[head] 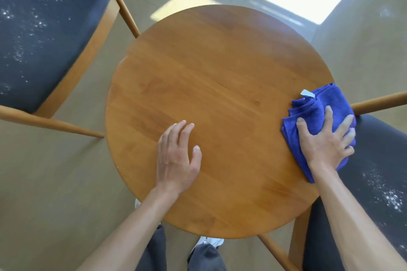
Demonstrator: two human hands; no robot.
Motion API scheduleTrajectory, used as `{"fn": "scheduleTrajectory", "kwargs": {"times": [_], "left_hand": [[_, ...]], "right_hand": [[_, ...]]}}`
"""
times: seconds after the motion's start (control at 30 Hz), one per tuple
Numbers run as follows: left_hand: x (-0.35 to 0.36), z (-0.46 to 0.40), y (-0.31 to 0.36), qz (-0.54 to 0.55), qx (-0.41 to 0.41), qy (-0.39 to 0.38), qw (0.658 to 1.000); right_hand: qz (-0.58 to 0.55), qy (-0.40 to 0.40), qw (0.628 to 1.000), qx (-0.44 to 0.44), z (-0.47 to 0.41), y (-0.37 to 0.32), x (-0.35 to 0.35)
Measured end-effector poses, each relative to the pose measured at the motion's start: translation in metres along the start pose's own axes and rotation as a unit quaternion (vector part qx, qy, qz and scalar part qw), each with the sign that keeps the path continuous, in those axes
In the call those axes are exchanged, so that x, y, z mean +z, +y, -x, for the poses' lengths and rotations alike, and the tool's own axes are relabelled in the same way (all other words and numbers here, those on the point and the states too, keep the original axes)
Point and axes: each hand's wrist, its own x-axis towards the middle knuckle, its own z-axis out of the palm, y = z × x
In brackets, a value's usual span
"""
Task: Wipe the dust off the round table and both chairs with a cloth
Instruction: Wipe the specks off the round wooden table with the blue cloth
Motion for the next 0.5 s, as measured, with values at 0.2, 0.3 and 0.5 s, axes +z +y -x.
{"fn": "scheduleTrajectory", "kwargs": {"times": [0.2, 0.3, 0.5], "left_hand": [[-0.009, -0.014, -0.013, 0.004, 0.026, -0.007, 1.0], [-0.018, -0.021, -0.015, 0.008, 0.037, -0.008, 0.999], [-0.043, -0.039, -0.036, 0.023, 0.026, 0.014, 0.999]], "right_hand": [[0.03, 0.012, 0.999, -0.021, 0.017, -0.033, 0.007], [0.034, 0.015, 0.997, -0.066, 0.038, -0.068, 0.016], [0.037, 0.009, 0.992, -0.122, 0.068, -0.125, 0.032]]}}
